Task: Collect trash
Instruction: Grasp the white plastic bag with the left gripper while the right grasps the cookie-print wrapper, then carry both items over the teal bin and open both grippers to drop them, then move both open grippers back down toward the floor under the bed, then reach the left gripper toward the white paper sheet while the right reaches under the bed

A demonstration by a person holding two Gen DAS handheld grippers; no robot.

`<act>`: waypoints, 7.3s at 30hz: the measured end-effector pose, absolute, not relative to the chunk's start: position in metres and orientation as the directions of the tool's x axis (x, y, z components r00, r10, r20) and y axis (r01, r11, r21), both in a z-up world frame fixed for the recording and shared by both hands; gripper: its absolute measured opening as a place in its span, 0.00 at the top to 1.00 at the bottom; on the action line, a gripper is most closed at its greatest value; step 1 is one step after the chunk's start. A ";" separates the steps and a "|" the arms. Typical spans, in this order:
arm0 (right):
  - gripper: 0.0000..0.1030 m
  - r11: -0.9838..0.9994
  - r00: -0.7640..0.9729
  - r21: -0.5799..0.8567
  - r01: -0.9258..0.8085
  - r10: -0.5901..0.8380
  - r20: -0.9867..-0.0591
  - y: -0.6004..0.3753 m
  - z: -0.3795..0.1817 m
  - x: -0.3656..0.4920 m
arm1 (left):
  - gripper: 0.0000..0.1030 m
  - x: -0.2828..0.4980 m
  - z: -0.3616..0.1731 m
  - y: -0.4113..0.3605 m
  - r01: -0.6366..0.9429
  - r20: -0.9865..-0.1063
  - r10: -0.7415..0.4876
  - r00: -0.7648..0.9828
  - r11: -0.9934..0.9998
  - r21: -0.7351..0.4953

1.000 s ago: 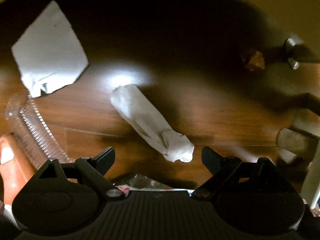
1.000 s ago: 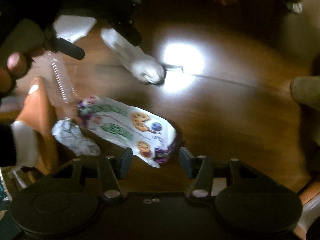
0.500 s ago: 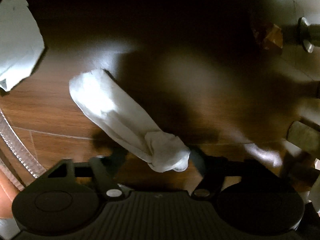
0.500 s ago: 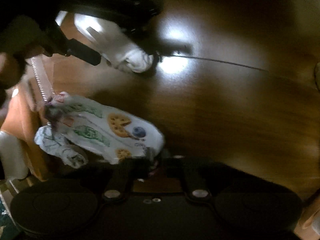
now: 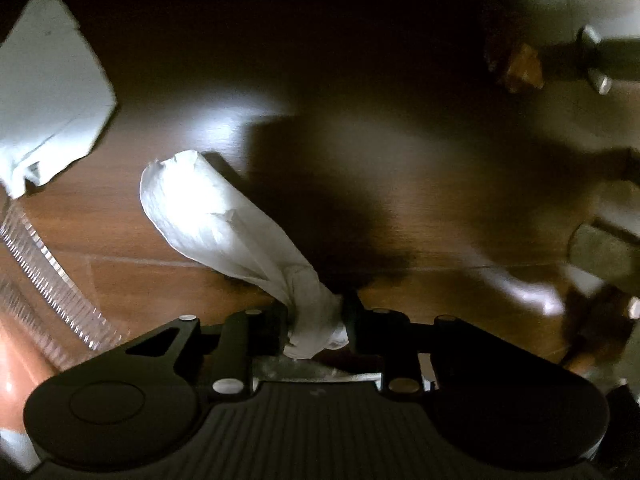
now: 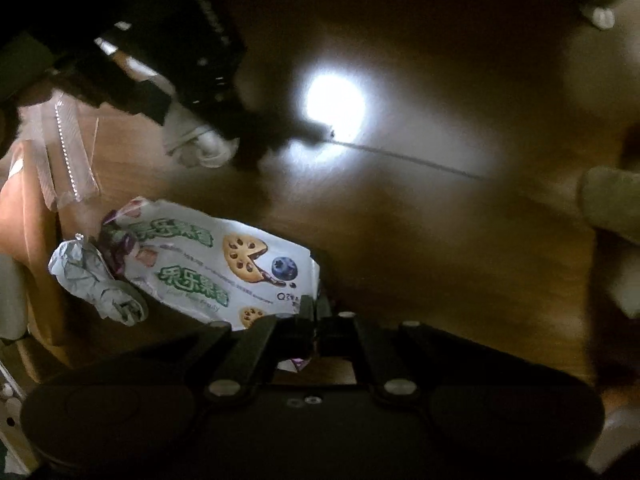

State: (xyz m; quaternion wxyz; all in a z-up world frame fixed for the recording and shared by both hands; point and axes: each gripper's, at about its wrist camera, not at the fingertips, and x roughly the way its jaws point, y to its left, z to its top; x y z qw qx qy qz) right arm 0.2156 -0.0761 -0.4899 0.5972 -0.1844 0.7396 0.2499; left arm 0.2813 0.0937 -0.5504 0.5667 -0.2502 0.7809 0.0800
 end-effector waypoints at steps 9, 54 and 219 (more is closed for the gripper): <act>0.99 0.806 -0.048 0.055 -0.589 0.033 -0.998 -0.083 -0.403 0.215 | 0.74 0.261 -0.459 0.120 -0.521 -0.944 -0.306 -0.119 0.829 -0.203; 0.99 0.950 0.786 0.223 -0.220 0.308 -0.536 -0.339 -0.004 0.155 | 0.73 0.195 0.009 -0.056 0.057 -0.749 -0.318 0.581 0.934 -0.352; 0.52 0.918 0.398 0.074 -0.389 0.240 -0.885 -0.071 -0.516 0.357 | 0.22 0.248 -0.553 0.217 -0.633 -0.979 0.204 -0.007 0.757 0.162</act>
